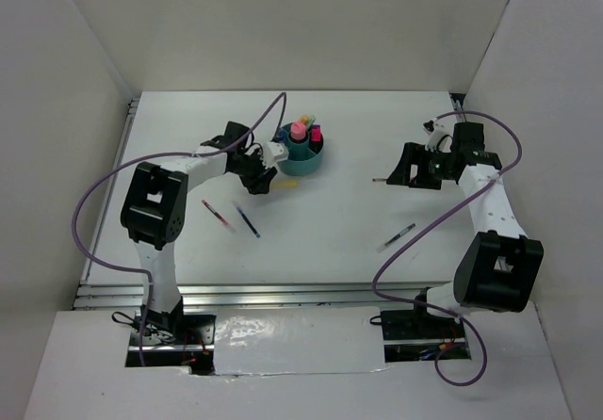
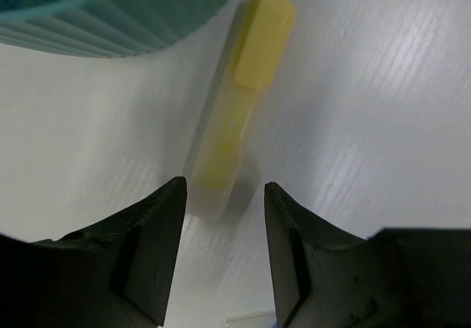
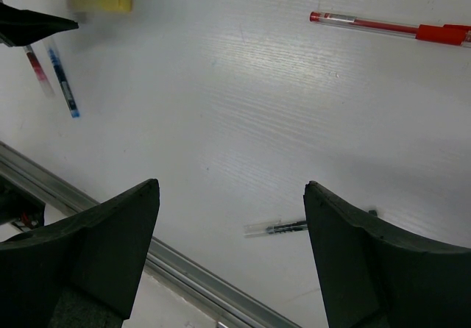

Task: Sort the stationery into containers
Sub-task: Grab a piece of stationery with the left arm

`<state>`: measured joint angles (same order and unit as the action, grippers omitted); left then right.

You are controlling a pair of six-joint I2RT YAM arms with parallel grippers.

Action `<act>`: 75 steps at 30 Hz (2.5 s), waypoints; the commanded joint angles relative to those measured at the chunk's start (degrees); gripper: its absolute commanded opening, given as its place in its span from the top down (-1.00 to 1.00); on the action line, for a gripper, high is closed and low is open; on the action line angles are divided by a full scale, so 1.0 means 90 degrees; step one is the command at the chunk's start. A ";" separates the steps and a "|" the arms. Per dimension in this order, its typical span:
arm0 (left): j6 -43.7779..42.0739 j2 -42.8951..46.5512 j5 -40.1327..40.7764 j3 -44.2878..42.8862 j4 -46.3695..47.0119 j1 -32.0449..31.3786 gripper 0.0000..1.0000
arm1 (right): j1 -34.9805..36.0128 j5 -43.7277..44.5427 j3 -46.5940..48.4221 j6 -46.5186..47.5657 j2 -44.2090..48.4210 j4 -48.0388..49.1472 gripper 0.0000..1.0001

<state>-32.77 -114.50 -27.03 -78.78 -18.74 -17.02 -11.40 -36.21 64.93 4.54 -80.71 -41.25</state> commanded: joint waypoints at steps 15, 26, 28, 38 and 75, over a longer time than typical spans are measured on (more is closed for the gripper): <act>-0.0831 0.0046 0.0415 0.0306 -0.0661 -0.0746 0.43 | 0.0046 -0.0118 0.0188 0.0053 0.0198 0.0023 -0.67; -0.1953 0.0661 0.1195 0.0687 -0.2455 -0.1146 0.46 | 0.0046 -0.0176 0.0149 0.0072 0.0266 0.0043 -0.67; -0.2061 0.0700 0.1449 0.0668 -0.2740 -0.1185 0.43 | 0.0046 -0.0196 0.0149 0.0082 0.0276 0.0033 -0.67; -0.1147 0.0262 0.2465 -0.0581 -0.3601 -0.1829 -0.24 | 0.0046 -0.0245 0.0081 0.0082 0.0383 0.0062 -0.67; 0.0673 -0.2210 0.4918 -0.2916 -0.5427 -0.3227 -0.29 | -0.0052 -0.0372 -0.0056 0.0082 0.0686 0.0121 -0.68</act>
<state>-26.68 -133.10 16.95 -105.32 -68.97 -46.76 -11.53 -38.39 64.69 4.80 -77.01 -41.19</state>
